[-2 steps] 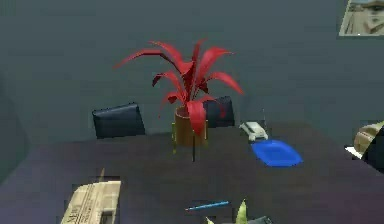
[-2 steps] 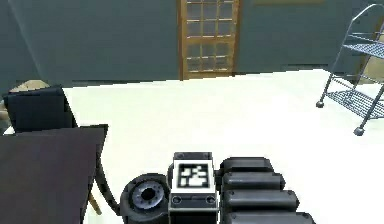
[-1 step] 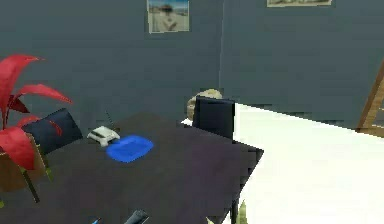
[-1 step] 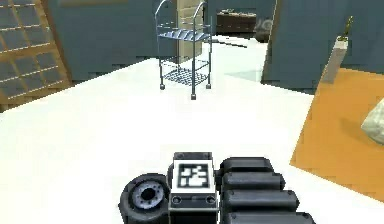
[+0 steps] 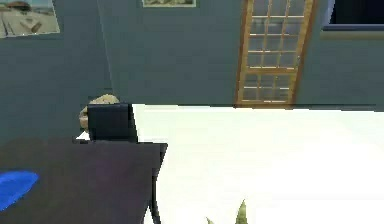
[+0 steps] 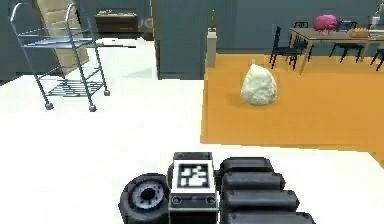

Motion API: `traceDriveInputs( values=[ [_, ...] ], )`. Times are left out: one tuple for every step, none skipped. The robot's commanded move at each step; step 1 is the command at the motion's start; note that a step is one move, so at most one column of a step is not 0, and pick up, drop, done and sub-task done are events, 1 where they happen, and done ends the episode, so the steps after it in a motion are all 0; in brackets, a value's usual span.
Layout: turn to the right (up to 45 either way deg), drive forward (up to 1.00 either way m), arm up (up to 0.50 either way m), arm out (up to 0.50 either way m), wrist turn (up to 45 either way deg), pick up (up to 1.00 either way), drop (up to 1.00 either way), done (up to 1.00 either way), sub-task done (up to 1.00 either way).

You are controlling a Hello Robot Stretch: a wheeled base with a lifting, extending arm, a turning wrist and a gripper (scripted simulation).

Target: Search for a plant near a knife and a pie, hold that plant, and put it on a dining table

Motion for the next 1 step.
traceDriveInputs(
  values=[
    [-45.0,0.00,0.00,0.00,0.0,0.00,0.00,0.00,0.00]
  ],
)
